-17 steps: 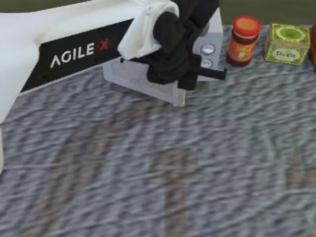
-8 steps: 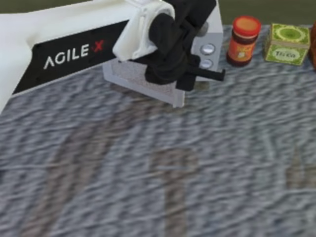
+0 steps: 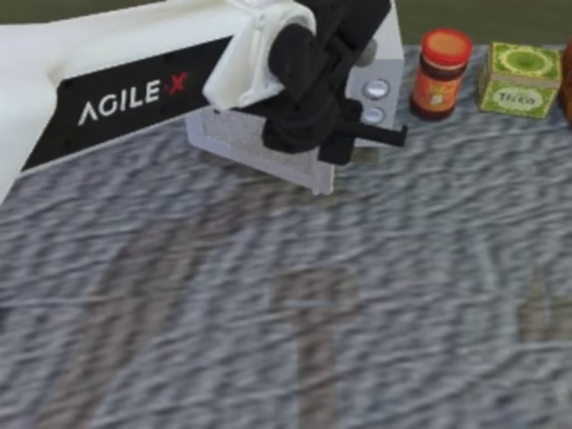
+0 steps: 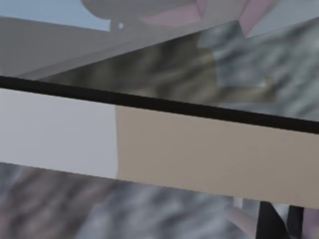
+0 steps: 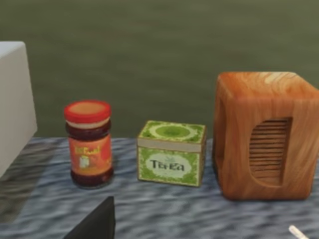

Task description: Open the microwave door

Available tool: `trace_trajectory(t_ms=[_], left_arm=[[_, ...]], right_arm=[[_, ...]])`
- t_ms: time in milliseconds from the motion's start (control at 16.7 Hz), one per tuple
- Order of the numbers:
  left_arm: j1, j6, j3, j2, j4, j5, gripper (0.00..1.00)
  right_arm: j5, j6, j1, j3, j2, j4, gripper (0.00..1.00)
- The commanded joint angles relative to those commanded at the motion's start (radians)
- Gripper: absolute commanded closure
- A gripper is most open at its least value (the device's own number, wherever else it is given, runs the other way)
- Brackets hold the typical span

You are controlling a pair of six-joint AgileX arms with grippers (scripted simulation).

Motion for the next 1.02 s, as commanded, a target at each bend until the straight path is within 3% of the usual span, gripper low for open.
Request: trace_trajectory(t_ms=[720, 1020], left_arm=[[-0.006, 0.0, -0.005, 0.001, 0.002, 0.006, 1.0], [0.016, 0.093, -0.104, -0.071, 0.047, 0.046, 1.0]], right_arm=[[0.0, 0.0, 0.0, 0.0, 0.0, 0.0, 0.0], [0.0, 0.0, 0.0, 0.0, 0.0, 0.0, 0.0]])
